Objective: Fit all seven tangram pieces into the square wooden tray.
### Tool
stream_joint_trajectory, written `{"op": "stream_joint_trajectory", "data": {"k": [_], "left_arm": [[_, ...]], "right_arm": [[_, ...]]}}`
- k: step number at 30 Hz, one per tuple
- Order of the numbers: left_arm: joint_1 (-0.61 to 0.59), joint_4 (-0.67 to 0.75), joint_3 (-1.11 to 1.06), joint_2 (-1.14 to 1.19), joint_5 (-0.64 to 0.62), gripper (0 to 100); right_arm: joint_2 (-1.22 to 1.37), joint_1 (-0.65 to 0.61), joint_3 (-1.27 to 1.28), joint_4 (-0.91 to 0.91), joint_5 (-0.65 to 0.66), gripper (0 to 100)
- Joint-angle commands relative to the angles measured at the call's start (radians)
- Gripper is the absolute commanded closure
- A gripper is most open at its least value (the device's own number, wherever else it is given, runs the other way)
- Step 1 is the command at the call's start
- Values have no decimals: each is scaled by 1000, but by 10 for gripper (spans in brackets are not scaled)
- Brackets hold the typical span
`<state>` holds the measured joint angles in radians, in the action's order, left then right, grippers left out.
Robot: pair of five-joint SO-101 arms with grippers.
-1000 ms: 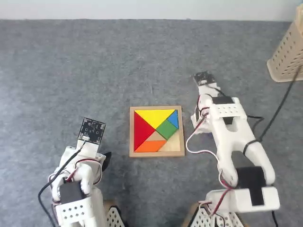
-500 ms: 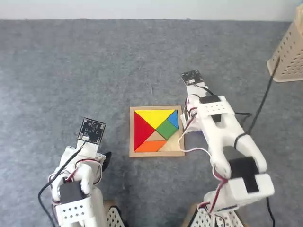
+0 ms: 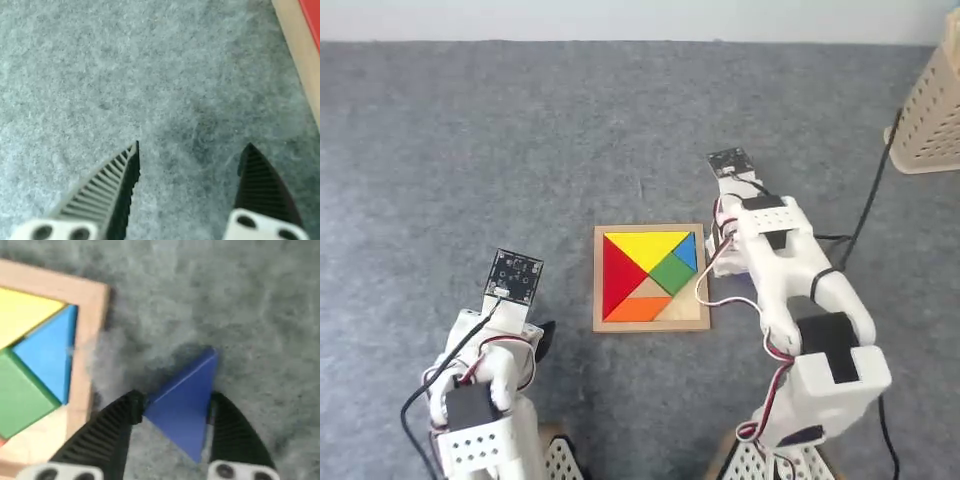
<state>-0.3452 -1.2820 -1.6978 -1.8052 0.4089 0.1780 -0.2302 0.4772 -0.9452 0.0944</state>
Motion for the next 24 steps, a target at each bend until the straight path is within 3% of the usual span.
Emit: {"op": "stream_joint_trajectory", "data": {"k": [1, 8, 17, 24], "left_arm": [[3, -2, 13, -17, -6, 701], [3, -2, 13, -17, -6, 701], [3, -2, 13, -17, -6, 701], [3, -2, 13, -17, -6, 701]], "right_arm": [[-1, -5, -31, -1, -2, 947], [-51, -5, -25, -36, 20, 961], [-340, -19, 63, -116, 265, 961], [-464, -200, 106, -203, 528, 961]]}}
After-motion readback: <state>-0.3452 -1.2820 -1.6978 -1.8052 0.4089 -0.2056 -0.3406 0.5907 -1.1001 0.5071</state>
